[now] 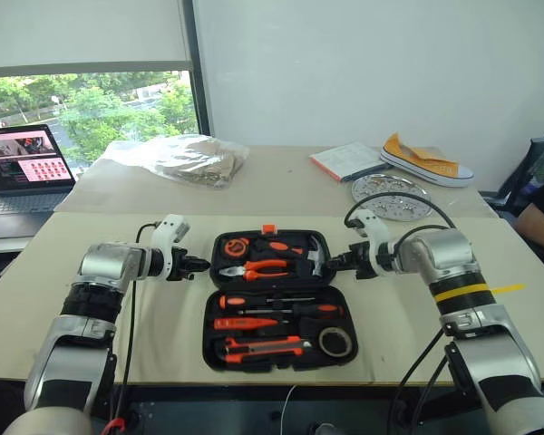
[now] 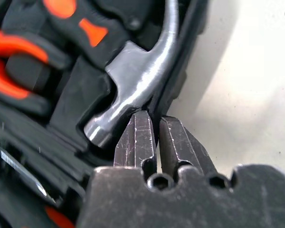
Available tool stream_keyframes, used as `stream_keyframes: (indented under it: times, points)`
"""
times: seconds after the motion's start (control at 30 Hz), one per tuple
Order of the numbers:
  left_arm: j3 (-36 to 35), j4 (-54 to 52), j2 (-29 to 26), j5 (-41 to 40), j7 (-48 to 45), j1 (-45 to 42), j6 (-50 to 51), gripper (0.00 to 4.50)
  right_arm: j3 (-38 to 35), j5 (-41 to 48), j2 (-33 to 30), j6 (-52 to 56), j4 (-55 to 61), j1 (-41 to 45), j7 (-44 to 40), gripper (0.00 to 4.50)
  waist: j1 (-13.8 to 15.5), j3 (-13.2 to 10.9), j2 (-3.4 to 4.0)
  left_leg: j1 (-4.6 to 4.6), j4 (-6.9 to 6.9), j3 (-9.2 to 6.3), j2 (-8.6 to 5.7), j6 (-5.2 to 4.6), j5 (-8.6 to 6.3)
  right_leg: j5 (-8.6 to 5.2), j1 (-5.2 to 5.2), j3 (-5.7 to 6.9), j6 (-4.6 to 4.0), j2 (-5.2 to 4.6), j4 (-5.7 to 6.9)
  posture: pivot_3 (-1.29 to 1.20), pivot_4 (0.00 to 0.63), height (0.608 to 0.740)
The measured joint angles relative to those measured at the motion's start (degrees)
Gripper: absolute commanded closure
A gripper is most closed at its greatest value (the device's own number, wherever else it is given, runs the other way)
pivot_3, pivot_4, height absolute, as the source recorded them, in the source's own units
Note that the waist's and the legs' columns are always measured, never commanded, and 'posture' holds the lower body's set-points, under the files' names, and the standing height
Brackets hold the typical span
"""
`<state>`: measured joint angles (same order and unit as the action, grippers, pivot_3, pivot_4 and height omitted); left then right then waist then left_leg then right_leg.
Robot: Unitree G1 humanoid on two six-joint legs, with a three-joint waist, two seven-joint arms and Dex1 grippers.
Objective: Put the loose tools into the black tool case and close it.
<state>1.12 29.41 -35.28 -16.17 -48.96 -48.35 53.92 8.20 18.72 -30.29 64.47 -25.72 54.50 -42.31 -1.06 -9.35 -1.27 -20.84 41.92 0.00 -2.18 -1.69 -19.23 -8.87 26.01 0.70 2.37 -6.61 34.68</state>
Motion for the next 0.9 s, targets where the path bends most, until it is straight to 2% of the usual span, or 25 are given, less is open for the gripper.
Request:
stream_keyframes:
  times: [0.2,0.4,0.5,0.7,0.73,0.77,0.8,0.9]
  points:
    - [-8.89,0.03,3.83,-3.54,3.85,1.92,-4.57,4.44,-4.21,0.13,1.32,-10.85,0.36,-3.69,-0.67,4.5,-0.24,0.0,-0.02,-0.24,-0.02,0.0,0.0,0.11,0.06,0.01,0.35,-0.03,-0.02,-0.01,0.11,0.0,0.15,0.74]
    - [-8.44,-4.62,1.63,-4.34,1.92,6.74,-3.38,4.44,-4.88,0.16,1.02,-13.15,6.59,-7.98,-1.13,4.5,-1.06,0.0,-0.01,-0.29,-0.08,-0.06,-0.02,0.12,0.06,0.01,0.41,0.01,-0.01,-0.02,0.09,0.0,0.15,0.74]
    - [-7.98,-4.78,-1.6,-4.11,1.77,7.38,-2.04,3.71,-4.99,0.11,1.04,-13.15,7.31,-8.62,-0.79,4.5,-1.24,0.0,-0.01,-0.29,-0.11,-0.08,-0.02,0.12,0.06,0.01,0.42,0.02,-0.02,-0.01,0.08,0.0,0.15,0.74]
    - [-6.29,-8.99,-7.92,-4.99,-1.41,7.82,5.18,1.55,-4.96,-0.66,1.47,-13.15,7.01,-8.6,0.93,4.5,-1.11,0.0,-0.01,-0.28,-0.1,-0.1,-0.02,0.1,0.05,0.01,0.38,0.01,-0.01,-0.02,0.09,0.0,0.15,0.74]
    - [-6.25,-9.95,-8.3,-5.78,-1.94,7.83,6.78,1.32,-4.96,-0.71,1.59,-13.15,6.87,-8.55,1.18,4.5,-1.09,0.0,-0.01,-0.28,-0.1,-0.1,-0.02,0.1,0.05,0.01,0.38,0.01,-0.01,-0.02,0.09,0.0,0.15,0.74]
    - [-6.1,-11.74,-8.4,-6.9,-2.58,7.83,9.51,0.84,-4.92,-0.81,1.72,-13.16,6.48,-8.29,1.31,4.5,-1.09,0.0,-0.01,-0.27,-0.09,-0.11,-0.02,0.1,0.05,0.01,0.36,0.02,-0.01,-0.02,0.09,0.0,0.15,0.74]
    - [-5.93,-12.95,-8.38,-7.62,-2.71,7.83,11.06,0.65,-4.89,-0.97,1.84,-13.16,6.36,-8.19,1.34,4.5,-1.1,0.0,-0.01,-0.27,-0.09,-0.11,-0.02,0.1,0.05,0.01,0.36,0.02,-0.01,-0.02,0.09,0.0,0.15,0.74]
    - [-5.98,-16.6,-6.44,-9.54,-1.16,7.57,15.53,0.65,-4.83,-1.55,2.3,-13.33,5.81,-7.89,1.4,4.5,-1.17,0.0,-0.01,-0.22,-0.09,-0.1,-0.01,0.1,0.05,0.01,0.31,0.0,-0.02,-0.01,0.1,0.0,0.15,0.74]
